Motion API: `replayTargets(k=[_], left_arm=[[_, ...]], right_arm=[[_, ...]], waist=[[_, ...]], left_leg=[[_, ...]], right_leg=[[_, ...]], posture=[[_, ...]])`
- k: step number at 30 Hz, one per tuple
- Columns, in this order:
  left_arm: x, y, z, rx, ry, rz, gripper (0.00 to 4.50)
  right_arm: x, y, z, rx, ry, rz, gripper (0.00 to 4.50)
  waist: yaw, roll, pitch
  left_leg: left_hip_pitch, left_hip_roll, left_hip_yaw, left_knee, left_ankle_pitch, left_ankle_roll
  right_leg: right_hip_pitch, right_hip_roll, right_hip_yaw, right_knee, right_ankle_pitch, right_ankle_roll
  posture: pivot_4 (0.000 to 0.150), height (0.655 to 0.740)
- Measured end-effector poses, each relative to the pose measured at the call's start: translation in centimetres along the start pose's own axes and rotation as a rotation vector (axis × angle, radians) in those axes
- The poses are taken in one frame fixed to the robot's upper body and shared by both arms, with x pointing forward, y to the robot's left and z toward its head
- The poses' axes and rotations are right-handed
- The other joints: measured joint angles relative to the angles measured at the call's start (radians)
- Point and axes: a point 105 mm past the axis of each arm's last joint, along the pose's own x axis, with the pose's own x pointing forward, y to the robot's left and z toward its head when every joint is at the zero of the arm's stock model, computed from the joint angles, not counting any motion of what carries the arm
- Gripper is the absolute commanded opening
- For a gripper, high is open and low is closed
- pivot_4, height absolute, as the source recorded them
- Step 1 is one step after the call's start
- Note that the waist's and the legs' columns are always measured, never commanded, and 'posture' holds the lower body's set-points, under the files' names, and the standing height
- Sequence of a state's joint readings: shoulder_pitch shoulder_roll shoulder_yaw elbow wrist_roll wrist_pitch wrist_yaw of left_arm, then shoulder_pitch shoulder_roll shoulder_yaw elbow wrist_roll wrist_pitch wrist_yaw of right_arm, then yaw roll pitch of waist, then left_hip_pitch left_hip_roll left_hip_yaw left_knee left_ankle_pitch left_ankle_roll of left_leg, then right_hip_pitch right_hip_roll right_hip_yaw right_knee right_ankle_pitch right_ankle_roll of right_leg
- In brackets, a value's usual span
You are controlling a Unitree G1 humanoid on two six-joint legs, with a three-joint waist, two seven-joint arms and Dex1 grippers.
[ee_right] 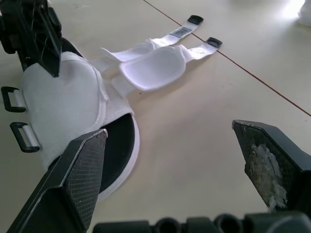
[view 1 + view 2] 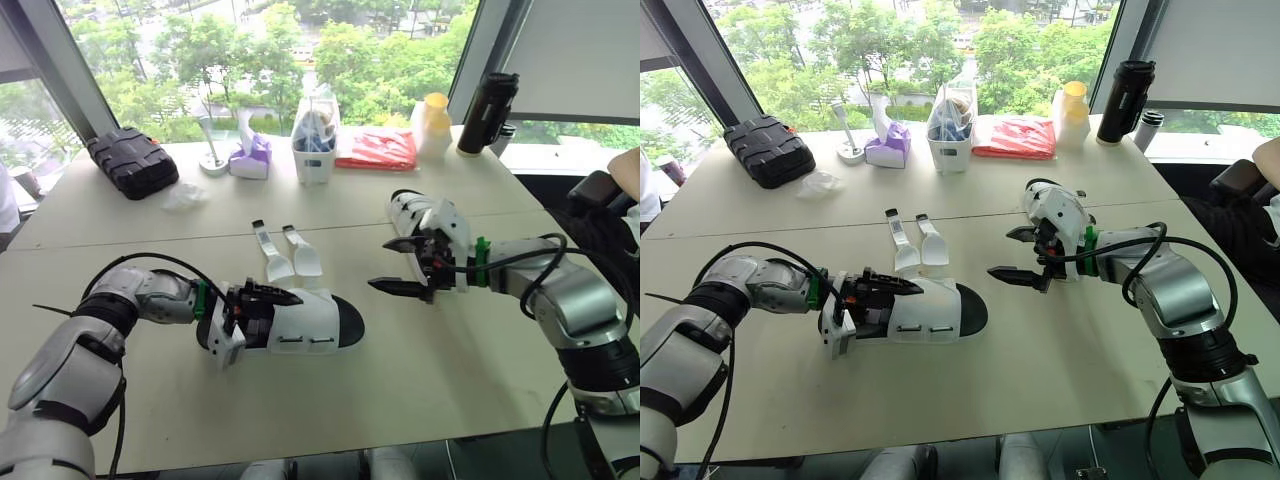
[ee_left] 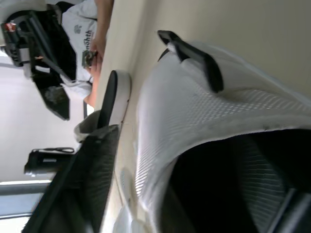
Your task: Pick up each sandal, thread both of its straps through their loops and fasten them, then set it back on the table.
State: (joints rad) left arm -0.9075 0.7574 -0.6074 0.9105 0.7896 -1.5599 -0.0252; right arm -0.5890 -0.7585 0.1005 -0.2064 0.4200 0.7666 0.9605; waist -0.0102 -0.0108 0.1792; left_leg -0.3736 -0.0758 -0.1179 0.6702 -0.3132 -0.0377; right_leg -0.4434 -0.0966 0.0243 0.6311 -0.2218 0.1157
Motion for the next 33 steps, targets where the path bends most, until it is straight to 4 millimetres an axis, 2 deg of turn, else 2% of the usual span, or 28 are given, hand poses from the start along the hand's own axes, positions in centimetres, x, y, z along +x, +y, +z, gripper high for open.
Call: replayTargets(k=[8,10,13,16,18,20,22,25,27,28,33], left_arm=[[-0.8,0.0,-0.2,-0.031,0.043,-0.008,4.47],[-2.2,-0.3,-0.2,-0.06,0.079,-0.028,4.47],[-6.1,-1.3,0.0,-0.192,0.216,-0.036,4.47],[-7.6,-0.7,0.1,-0.354,0.295,0.013,4.47],[-8.4,-0.2,0.6,-0.524,0.32,0.061,4.47],[-9.3,0.6,0.8,-0.721,0.339,0.12,4.5],[-9.8,1.2,1.2,-0.891,0.334,0.17,4.5],[-9.8,1.6,1.6,-1.131,0.295,0.275,4.5],[-9.7,0.5,2.4,-1.38,0.274,0.318,4.5],[-9.5,0.2,2.6,-1.445,0.264,0.324,4.5],[-8.3,0.3,2.7,-1.664,0.185,0.468,4.5]], right_arm=[[0.2,0.2,0.0,-0.007,-0.003,0.009,4.5],[0.2,0.3,0.0,-0.012,0.001,0.018,4.5],[0.3,0.6,-0.8,-0.032,0.023,0.04,4.5],[0.7,0.9,-1.6,-0.044,0.04,0.061,4.5],[1.2,1.3,-1.7,-0.082,0.037,0.08,4.5],[1.5,1.4,-2.7,-0.105,0.055,0.09,3.95],[1.8,1.6,-3.7,-0.126,0.074,0.1,3.14],[2.1,1.9,-4.3,-0.159,0.069,0.118,1.6],[2.6,2.6,-4.7,-0.164,0.039,0.148,0.55],[2.9,2.9,-4.9,-0.163,0.03,0.16,0.04],[3.8,3.9,-4.8,-0.177,-0.023,0.202,0.04]], waist=[[-0.007,0.0,0.0],[-0.011,0.0,0.0],[-0.025,0.0,0.0],[-0.025,0.0,0.0],[-0.028,0.0,0.0],[-0.028,0.0,0.0],[-0.031,0.001,0.0],[-0.034,0.001,0.0],[-0.039,0.001,0.001],[-0.038,0.001,0.001],[-0.031,0.001,0.001]], left_leg=[[0.0,0.001,0.0,0.0,0.0,0.0],[0.0,0.001,0.0,0.0,0.0,0.0],[0.0,0.004,-0.001,-0.001,0.0,0.0],[0.0,0.003,-0.005,0.0,-0.001,0.001],[0.0,0.004,-0.005,0.0,-0.001,0.001],[0.0,0.004,-0.005,0.0,-0.001,0.001],[0.001,0.004,-0.004,0.0,-0.001,0.001],[0.001,0.004,0.0,0.0,-0.001,0.001],[0.002,0.005,0.0,-0.001,-0.001,0.002],[0.002,0.005,0.0,-0.001,-0.001,0.002],[0.004,0.005,0.0,-0.001,0.0,0.001]], right_leg=[[0.0,0.001,0.0,0.0,0.0,0.0],[0.0,0.002,0.0,0.001,0.0,0.0],[-0.002,0.001,0.001,0.0,0.0,0.0],[0.0,-0.001,0.001,0.001,0.0,0.0],[0.0,0.0,0.001,0.0,0.0,0.0],[0.0,0.0,0.001,0.001,0.0,0.0],[0.0,0.001,0.001,0.001,0.0,0.0],[0.0,0.002,0.001,0.001,0.0,0.0],[0.0,0.005,0.002,0.001,0.0,0.0],[0.0,0.005,0.002,0.001,0.0,0.0],[0.002,0.005,0.002,0.001,0.0,-0.001]], posture=[[0.15,0.74],[0.15,0.74],[0.15,0.74],[0.15,0.74],[0.15,0.74],[0.15,0.74],[0.15,0.74],[0.15,0.74],[0.15,0.74],[0.15,0.74],[0.15,0.74]])
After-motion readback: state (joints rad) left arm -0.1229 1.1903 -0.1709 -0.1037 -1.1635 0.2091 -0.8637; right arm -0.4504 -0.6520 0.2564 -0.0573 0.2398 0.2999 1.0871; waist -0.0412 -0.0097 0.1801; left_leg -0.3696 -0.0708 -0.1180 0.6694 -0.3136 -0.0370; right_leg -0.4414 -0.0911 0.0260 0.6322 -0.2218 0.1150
